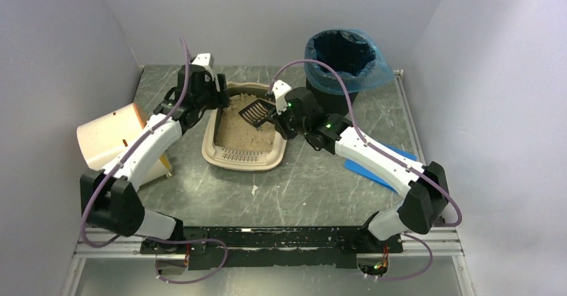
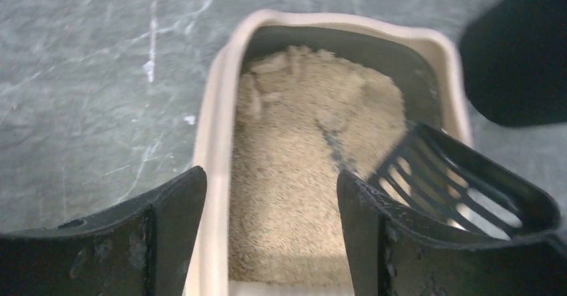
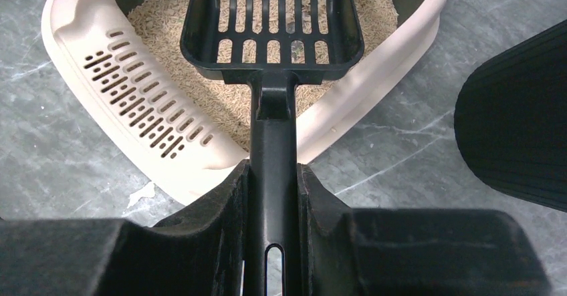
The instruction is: Clean the litter box
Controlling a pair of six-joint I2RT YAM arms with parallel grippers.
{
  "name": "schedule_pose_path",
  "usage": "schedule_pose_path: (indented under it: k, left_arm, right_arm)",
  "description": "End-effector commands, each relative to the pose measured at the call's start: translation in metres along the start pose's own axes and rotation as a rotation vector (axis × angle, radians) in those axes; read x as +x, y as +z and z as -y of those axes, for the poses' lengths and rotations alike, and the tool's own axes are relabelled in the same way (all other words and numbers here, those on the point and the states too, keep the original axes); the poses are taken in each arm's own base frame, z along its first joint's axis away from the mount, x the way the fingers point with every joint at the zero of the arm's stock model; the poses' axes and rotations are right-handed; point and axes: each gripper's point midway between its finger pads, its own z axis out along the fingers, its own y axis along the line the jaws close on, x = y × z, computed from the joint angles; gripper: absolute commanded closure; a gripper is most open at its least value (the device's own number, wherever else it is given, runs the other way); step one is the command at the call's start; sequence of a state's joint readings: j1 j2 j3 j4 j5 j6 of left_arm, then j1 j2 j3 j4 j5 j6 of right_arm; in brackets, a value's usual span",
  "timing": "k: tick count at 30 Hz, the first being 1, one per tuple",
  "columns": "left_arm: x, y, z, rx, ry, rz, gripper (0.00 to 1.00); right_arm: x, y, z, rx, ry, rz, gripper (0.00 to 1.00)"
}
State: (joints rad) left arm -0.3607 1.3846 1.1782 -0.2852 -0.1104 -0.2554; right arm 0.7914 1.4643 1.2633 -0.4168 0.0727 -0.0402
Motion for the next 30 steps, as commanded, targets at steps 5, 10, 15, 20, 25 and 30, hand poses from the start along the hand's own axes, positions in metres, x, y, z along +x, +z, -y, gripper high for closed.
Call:
schedule_pose_path:
  k: [5, 10, 15, 20, 25, 30]
  left_arm:
    - [0.01, 0.061, -0.04, -0.096, -0.178, -0.149, 0.31]
    - [0.016, 0.09, -0.051, -0.053, -0.244, -0.202, 0.38]
    - [0.02, 0.106, -0.054, -0.042, -0.243, -0.217, 0.43]
    - [0.033, 0.115, -0.063, -0.046, -0.242, -0.248, 0.42]
    - [0.052, 0.124, -0.057, 0.019, -0.24, -0.302, 0.46]
    - [0.066, 0.129, -0.059, 0.018, -0.229, -0.34, 0.47]
  right_arm:
    - [-0.018, 0.014, -0.006, 0.019, -0.076, 0.015, 1.0]
    - [-0.026, 0.038, -0.009, 0.06, -0.132, 0.003, 1.0]
    - [-0.017, 0.068, -0.012, 0.061, -0.147, -0.084, 1.0]
    - [-0.013, 0.091, -0.013, 0.072, -0.141, -0.129, 1.0]
    - [-0.003, 0.105, -0.011, 0.095, -0.133, -0.198, 1.0]
    - [0.003, 0.112, -0.008, 0.122, -0.12, -0.237, 1.0]
